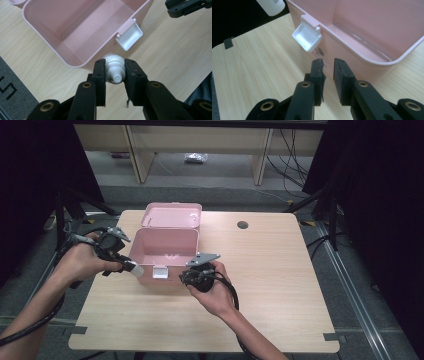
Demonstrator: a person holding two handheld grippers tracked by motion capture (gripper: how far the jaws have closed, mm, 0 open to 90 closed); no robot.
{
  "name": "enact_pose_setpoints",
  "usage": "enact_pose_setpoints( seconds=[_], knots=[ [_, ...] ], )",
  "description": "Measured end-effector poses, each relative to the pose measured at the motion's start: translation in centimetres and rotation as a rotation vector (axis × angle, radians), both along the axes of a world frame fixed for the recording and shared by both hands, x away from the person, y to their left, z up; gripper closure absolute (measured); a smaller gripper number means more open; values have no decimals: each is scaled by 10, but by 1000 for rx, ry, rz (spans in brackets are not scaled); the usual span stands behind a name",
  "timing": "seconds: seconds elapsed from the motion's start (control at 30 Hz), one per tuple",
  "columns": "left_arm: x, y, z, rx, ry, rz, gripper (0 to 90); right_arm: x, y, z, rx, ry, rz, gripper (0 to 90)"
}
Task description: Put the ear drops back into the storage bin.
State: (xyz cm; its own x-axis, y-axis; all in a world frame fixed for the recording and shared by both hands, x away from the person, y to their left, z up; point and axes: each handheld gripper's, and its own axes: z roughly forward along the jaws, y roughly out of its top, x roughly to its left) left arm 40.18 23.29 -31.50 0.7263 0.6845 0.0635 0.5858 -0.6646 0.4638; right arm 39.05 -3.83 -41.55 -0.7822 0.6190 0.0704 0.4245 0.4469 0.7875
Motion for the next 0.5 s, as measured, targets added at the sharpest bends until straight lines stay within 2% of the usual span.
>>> enact_pose_setpoints(
  seconds=[0.1, 0.17, 0.23, 0.27, 0.3, 0.37, 0.4, 0.5],
  knots=[
    [1, 1, 3, 10, 5, -2, 714, -1, -1, 1, 5, 5, -1, 785],
    [3, 1, 6, 16, -17, -20, 714, -1, -1, 1, 4, 3, -3, 785],
    [2, 0, 6, -8, -26, 6, 714, -1, -1, 1, 5, 3, -2, 785],
    [4, 1, 8, 13, -26, -22, 714, 0, -1, 1, 3, -3, -2, 785],
    [3, 1, 9, 8, -17, -15, 714, -1, -1, 1, 4, 2, -4, 785],
    [5, 1, 11, 22, -29, -26, 715, -1, 0, 1, 3, 5, -3, 785],
    [5, 1, 11, 17, -17, -23, 714, -2, 0, 2, 4, 15, -7, 785],
    [5, 1, 14, 22, -18, -23, 715, -1, 0, 1, 5, 5, -2, 785]
  ],
)
